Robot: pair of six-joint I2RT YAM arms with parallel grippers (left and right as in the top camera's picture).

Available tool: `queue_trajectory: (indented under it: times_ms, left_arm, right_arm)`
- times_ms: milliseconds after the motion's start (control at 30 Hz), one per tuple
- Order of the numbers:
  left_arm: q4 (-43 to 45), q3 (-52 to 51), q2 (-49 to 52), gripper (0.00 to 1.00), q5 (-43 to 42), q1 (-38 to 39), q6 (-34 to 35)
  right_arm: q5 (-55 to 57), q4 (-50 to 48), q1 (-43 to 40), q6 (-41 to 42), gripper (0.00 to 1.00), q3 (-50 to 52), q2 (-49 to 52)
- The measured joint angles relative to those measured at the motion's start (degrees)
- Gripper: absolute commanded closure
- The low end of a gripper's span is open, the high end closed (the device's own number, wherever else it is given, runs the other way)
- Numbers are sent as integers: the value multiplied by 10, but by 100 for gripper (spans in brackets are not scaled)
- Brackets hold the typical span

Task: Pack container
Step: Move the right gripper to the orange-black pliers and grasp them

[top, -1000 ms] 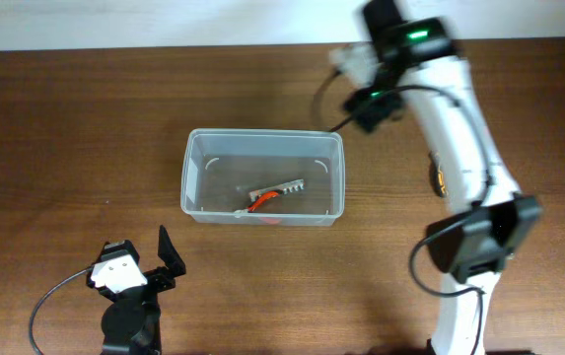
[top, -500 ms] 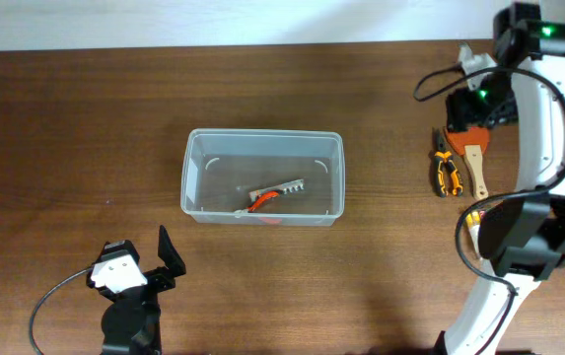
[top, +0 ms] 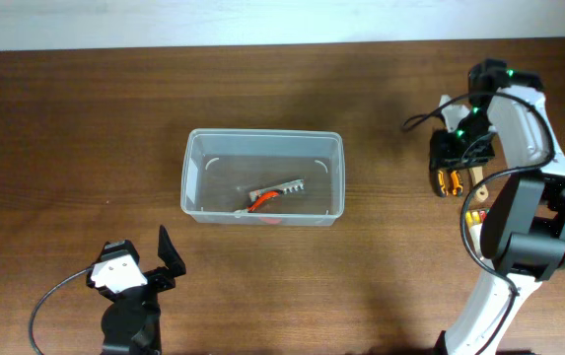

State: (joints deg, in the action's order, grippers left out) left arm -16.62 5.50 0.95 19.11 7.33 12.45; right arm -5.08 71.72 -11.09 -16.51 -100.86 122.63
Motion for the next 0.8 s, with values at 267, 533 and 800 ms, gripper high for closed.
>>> queue_trajectory:
  times_ms: [267,533,800]
  left_arm:
    - [0,0,0,1,0,0,0]
    - [0,0,0,1,0,0,0]
    - [0,0,0,1,0,0,0]
  right_arm:
    - [0,-73,0,0,55,69,0]
    - [0,-127,0,18,62,118,0]
    - [2,-149,0,37,72,120,0]
